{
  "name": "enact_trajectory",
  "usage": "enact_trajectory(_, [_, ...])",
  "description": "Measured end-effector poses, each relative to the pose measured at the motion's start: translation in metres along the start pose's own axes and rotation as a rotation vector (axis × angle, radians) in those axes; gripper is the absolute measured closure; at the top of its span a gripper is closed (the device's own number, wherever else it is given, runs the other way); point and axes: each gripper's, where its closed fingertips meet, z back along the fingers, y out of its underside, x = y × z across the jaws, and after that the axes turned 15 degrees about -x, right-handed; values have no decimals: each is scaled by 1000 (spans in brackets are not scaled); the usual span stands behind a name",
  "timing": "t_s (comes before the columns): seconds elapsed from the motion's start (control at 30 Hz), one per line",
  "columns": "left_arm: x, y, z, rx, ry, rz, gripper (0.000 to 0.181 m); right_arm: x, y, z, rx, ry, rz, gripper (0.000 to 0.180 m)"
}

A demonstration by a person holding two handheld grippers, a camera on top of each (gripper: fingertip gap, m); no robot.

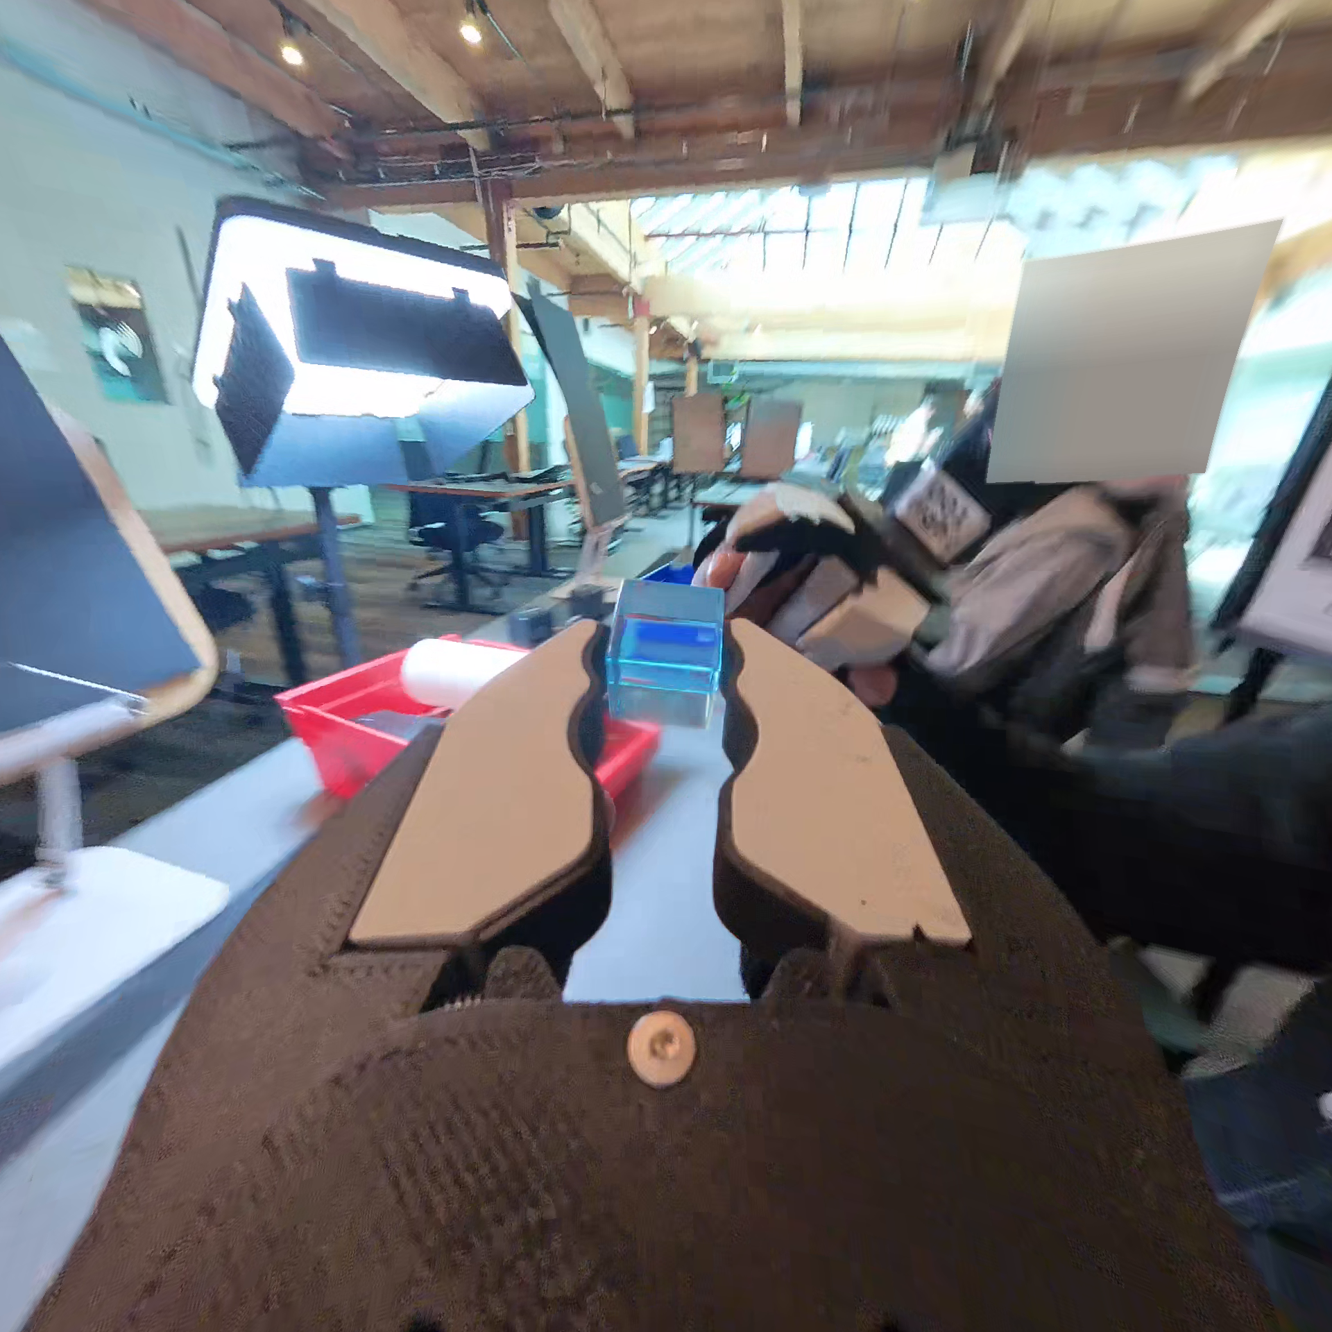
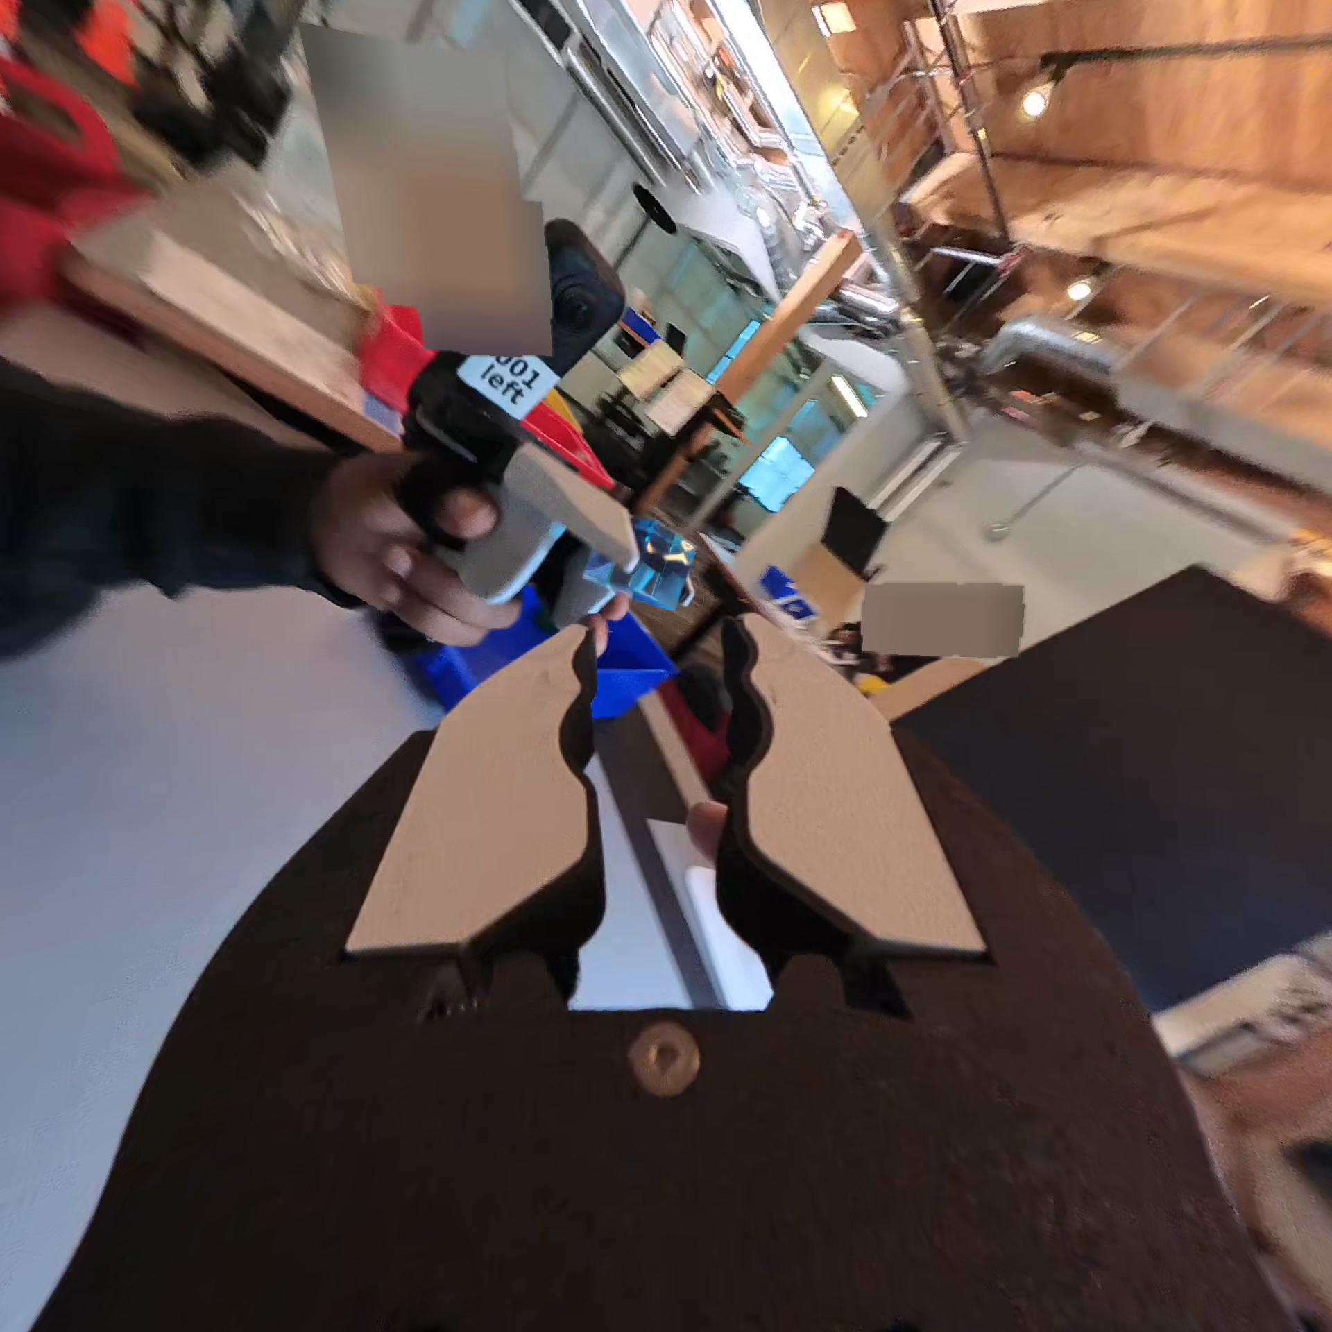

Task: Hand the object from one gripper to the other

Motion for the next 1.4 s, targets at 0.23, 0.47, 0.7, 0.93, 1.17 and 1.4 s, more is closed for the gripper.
enact_trajectory(0.23, [-13,8,-10,-48,58,396,152,11,17,-22,123,78,362,146])
enact_trajectory(0.47, [-20,17,-17,-62,78,470,153,8,23,-24,142,123,350,151])
enact_trajectory(0.7, [-4,14,-6,57,-3,-7,145,-8,38,-3,283,93,123,151])
enact_trajectory(0.93, [2,34,-3,235,-39,-764,138,5,49,-3,280,58,-482,151])
enact_trajectory(1.17, [-7,53,-4,268,60,-892,136,32,49,1,317,-100,-753,151])
enact_trajectory(1.4, [-10,63,-3,322,88,-1001,143,41,48,4,339,-148,-850,151])
